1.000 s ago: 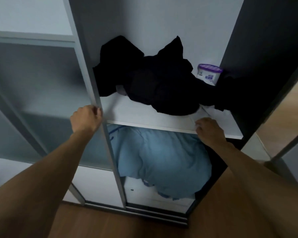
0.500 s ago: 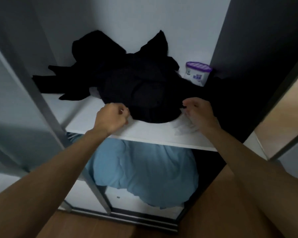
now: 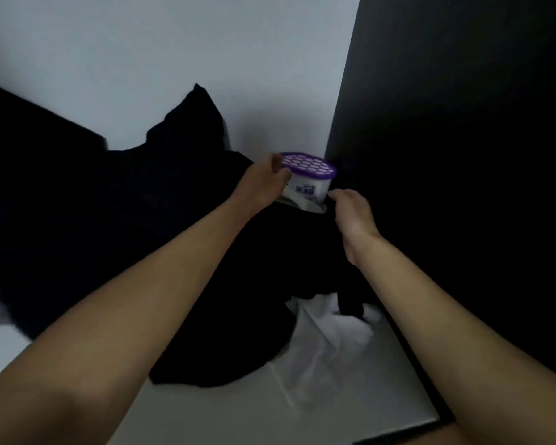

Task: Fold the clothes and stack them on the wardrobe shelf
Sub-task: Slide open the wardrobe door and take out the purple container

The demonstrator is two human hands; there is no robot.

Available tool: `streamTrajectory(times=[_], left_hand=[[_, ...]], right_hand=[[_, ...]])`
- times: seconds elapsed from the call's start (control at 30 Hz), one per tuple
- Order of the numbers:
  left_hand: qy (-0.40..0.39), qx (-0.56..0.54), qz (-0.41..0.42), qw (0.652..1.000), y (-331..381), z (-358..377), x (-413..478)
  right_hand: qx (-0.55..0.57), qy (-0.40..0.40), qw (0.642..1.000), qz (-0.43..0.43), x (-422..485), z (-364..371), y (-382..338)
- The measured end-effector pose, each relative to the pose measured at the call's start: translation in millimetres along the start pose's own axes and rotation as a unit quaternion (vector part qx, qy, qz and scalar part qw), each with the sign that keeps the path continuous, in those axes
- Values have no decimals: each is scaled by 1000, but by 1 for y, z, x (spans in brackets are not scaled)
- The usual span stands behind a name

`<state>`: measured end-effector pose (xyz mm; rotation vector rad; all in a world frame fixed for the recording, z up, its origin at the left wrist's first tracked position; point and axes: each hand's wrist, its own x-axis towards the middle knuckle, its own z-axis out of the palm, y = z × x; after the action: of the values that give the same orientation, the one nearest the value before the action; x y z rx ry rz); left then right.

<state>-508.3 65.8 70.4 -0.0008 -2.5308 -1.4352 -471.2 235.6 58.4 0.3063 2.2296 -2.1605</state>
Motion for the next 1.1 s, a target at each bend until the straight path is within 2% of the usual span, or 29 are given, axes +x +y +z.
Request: streamTrajectory(times=[0.07,0.17,0.4,0.53,0.67,0.9,1.1], left_hand=[[-20,-26,-46,998,-5,12,33],[-7,-61,-120,991,-16,25,65],[-38,-202,-199,958,-32,47,98],[-26,-237,-186,953,-33,48,96],[2,-281,-141,949,-4,30,80],[53,-415,-61,906,57,-24,1],[111,-368,-69,921,73,-64,-127]], right_hand=[[2,25,1000,17,28,18,4],[-21,67,997,23,64,37,9],[10,111,993,24,113,59,18],[43,147,988,-12,109,69,20],[92,160,980,-72,90,69,0],[211,77,966,-126,3,58,-57],[244,-56,967,-50,-91,36,-46]])
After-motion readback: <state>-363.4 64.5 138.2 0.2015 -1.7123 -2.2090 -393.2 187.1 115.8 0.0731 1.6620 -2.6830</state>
